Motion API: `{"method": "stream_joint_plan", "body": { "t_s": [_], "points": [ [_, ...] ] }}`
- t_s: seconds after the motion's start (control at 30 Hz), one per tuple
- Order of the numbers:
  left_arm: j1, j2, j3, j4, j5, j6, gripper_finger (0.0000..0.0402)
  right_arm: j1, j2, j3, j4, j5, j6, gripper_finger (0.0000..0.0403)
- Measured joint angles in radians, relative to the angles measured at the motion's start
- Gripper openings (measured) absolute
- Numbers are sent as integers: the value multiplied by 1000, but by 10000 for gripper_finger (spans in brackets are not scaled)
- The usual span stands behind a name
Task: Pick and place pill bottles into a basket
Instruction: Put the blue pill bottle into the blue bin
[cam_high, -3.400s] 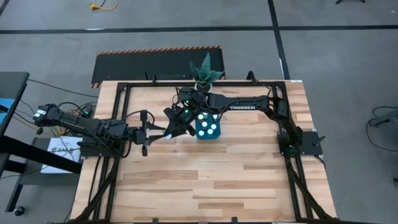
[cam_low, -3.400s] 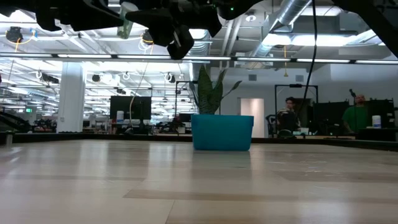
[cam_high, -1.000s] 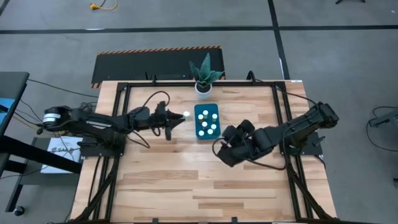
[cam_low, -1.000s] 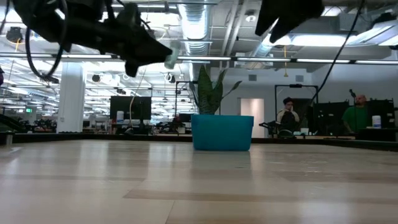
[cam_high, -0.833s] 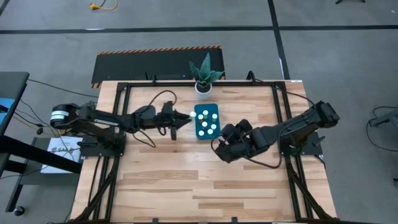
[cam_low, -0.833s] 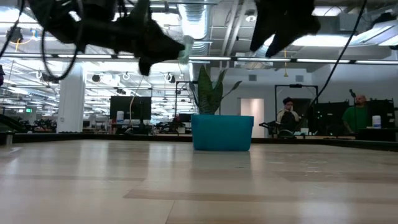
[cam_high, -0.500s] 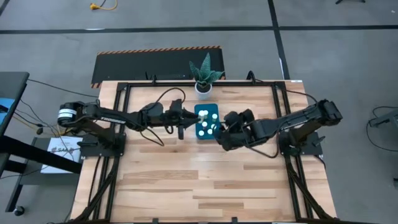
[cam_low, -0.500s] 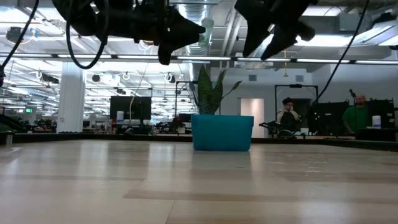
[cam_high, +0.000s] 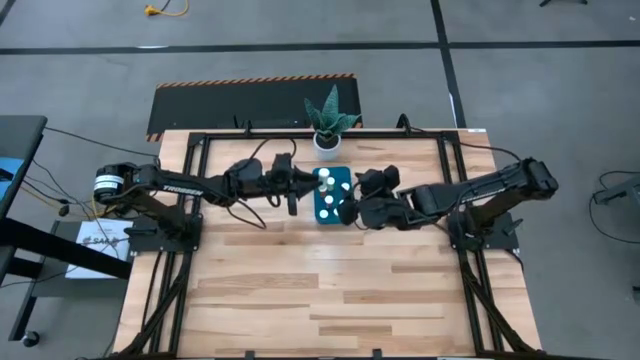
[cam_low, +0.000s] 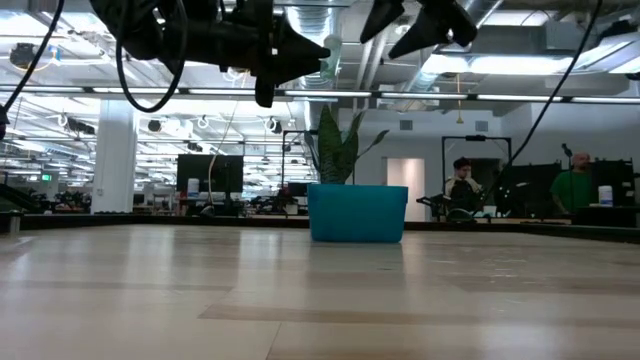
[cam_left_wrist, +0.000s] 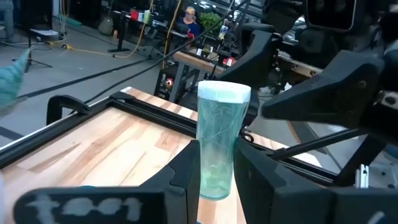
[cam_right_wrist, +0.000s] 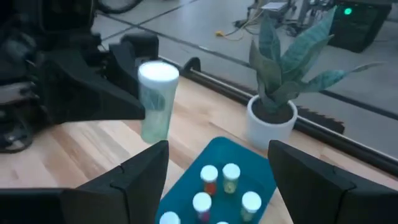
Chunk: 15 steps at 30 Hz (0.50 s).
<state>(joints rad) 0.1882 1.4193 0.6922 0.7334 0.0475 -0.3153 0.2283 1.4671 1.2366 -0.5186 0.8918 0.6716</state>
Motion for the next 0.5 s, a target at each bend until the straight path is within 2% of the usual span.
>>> {"method": "stream_joint_plan", "body": {
  "t_s": [0.1, 0.3, 0.5],
  "points": [
    [4, 0, 0, -1, 1, 0, 69, 0, -15, 2, 61, -11, -43, 269],
    [3, 0, 0, 9, 6, -5, 69, -29, -22, 0, 113, -126, -97, 269],
    [3, 0, 0, 30, 6, -39, 69, -51, -21, 0, 173, -136, -154, 269]
  ]
}}
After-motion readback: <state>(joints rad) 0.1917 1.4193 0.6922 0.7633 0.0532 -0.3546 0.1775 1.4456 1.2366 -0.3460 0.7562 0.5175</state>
